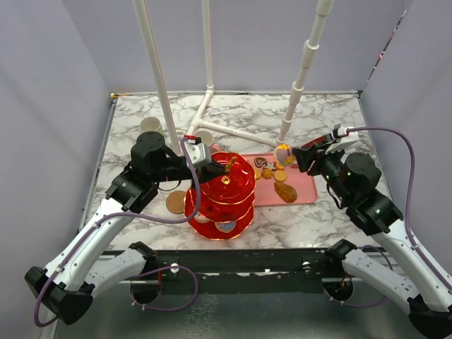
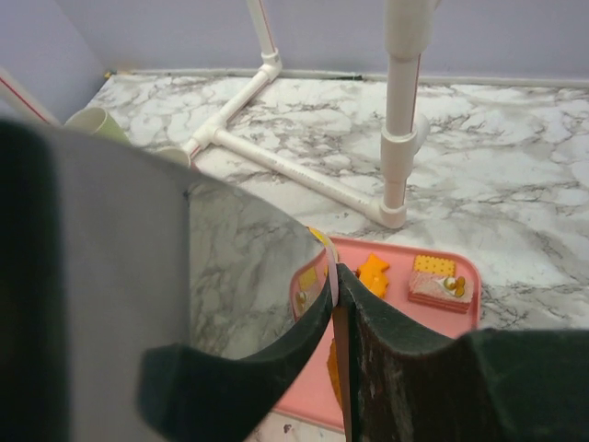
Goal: Serve the afternoon tea
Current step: Place the dessert table at the center of the board.
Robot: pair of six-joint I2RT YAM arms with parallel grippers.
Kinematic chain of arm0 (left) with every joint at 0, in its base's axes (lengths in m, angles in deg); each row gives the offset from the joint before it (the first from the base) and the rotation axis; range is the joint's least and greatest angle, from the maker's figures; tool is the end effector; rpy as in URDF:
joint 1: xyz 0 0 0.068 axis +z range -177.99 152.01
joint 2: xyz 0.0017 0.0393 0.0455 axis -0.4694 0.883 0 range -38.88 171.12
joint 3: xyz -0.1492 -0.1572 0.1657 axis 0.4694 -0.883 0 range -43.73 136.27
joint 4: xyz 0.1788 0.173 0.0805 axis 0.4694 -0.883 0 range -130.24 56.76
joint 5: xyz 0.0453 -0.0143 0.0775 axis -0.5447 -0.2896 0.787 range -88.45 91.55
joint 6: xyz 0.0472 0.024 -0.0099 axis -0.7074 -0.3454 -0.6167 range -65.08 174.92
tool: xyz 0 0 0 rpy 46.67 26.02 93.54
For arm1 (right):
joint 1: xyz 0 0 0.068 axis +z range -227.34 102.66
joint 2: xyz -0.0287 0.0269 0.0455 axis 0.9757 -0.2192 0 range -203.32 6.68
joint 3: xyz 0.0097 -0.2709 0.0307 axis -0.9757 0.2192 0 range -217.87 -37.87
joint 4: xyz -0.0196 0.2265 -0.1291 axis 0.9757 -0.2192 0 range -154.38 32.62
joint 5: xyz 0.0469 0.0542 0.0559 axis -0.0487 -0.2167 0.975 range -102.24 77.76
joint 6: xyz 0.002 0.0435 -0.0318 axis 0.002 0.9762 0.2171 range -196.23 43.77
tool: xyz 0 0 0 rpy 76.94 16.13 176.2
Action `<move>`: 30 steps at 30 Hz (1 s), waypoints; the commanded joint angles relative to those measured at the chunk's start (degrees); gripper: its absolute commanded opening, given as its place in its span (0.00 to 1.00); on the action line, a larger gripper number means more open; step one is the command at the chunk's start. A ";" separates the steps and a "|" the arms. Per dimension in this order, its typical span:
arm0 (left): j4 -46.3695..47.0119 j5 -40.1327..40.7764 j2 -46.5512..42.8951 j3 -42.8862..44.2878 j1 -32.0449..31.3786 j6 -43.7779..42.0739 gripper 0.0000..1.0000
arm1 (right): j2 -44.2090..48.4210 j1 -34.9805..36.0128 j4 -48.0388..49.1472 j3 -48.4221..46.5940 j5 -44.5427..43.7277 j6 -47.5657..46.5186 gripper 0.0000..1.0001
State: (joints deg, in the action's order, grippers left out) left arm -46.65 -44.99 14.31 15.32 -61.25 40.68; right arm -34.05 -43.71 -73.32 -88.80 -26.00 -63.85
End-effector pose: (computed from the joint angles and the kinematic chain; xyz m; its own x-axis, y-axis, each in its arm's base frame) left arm 0.1506 -0.1296 0.3966 0.1343 0.1143 -0.9843 0.9759 0.1573 0.1514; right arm 0.1366 0.0807 0.3773 -0.1544 0.1474 -0.9769 -0.3151 0.9298 0.1901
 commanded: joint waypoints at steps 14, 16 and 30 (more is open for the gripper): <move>-0.15 -7.60 -5.21 -3.58 -0.23 -3.29 0.00 | -5.06 -0.14 10.53 9.85 22.27 4.81 0.30; -0.14 -7.18 -6.43 -5.47 -0.23 -4.28 0.00 | -5.60 -0.14 11.98 11.43 25.39 5.95 0.30; -0.43 -3.32 -9.98 -9.71 -0.23 -4.25 0.08 | -5.60 1.49 16.44 17.72 30.10 11.61 0.29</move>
State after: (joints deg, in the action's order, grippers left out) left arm -50.28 -49.65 7.44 6.75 -61.25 37.86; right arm -39.91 -43.17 -59.88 -71.60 2.31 -53.80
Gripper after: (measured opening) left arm 0.041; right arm 0.461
